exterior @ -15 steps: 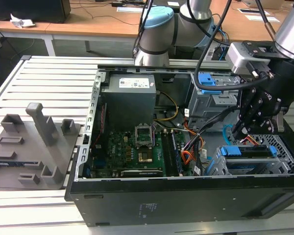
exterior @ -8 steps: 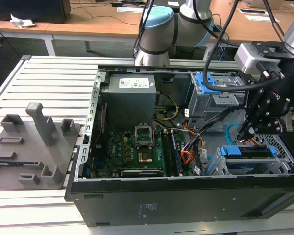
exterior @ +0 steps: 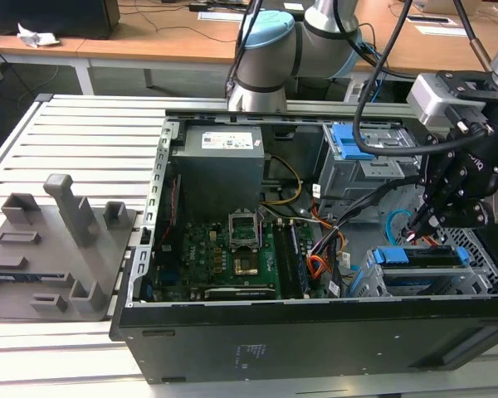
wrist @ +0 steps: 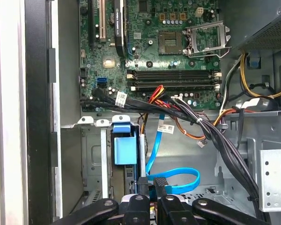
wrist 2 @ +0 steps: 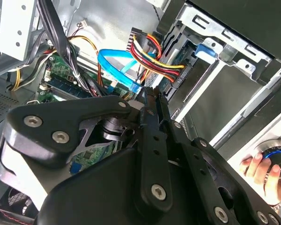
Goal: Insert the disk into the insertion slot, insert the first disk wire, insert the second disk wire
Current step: 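Insert the second disk wire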
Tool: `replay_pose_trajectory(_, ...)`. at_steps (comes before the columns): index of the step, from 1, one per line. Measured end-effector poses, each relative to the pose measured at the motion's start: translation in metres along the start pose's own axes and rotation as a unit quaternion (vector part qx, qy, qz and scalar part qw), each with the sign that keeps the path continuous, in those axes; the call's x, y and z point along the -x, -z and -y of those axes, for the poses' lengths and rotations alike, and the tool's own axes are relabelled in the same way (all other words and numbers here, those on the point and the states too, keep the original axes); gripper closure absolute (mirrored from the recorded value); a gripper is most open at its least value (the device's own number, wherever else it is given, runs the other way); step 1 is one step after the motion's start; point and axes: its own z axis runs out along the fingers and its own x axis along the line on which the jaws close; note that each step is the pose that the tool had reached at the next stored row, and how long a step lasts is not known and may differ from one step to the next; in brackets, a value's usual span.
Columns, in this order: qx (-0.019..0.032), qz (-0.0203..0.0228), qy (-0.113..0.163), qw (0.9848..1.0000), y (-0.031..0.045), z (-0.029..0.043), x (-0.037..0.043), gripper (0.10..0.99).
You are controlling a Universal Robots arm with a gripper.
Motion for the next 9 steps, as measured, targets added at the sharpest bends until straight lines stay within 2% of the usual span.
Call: replay_pose_trajectory(9, 0.0, 0.0001, 0.0, 1.0, -0.0052, 0.0006, -0.0001, 0.925)
